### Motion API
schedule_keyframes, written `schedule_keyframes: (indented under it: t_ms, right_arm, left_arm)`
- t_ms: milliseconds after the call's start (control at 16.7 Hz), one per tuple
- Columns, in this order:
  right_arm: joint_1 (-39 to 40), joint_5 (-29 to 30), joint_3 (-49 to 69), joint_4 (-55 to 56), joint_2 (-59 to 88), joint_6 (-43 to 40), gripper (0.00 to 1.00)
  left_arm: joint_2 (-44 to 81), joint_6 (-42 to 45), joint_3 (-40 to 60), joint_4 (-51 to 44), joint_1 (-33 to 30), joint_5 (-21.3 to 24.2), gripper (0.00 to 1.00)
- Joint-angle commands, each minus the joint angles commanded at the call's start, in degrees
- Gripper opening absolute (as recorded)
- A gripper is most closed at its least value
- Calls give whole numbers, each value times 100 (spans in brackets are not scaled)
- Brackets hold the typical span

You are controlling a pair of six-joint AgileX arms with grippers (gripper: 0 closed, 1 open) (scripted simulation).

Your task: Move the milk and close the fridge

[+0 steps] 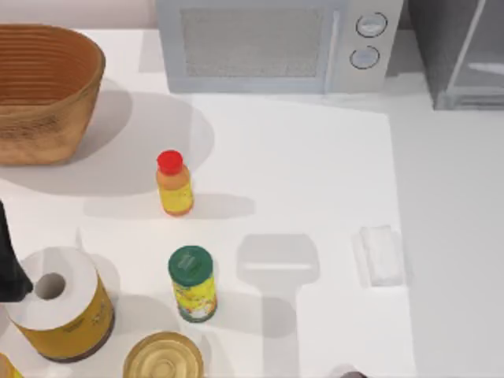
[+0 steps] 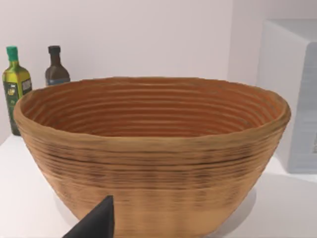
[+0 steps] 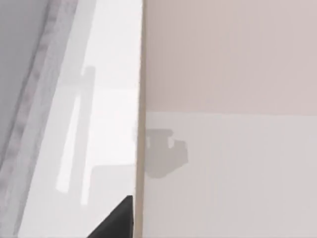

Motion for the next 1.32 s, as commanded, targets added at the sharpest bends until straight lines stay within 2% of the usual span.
schedule_keyframes:
  t_ms: [180, 360, 960, 1320]
  right_arm:
    - [750, 91, -20, 1034, 3, 1239, 100]
    - [1332, 209, -62, 1689, 74, 1930, 100]
    - [1653, 430, -156, 1991, -2, 2289, 100]
    - [3320, 1569, -641, 2569, -328, 3272, 100]
  left_arm:
    - [0, 0, 0, 0, 0, 0, 100]
    - [0, 0, 0, 0, 0, 0, 100]
    - [0, 0, 0, 0, 0, 0, 100]
    - [0, 0, 0, 0, 0, 0, 100]
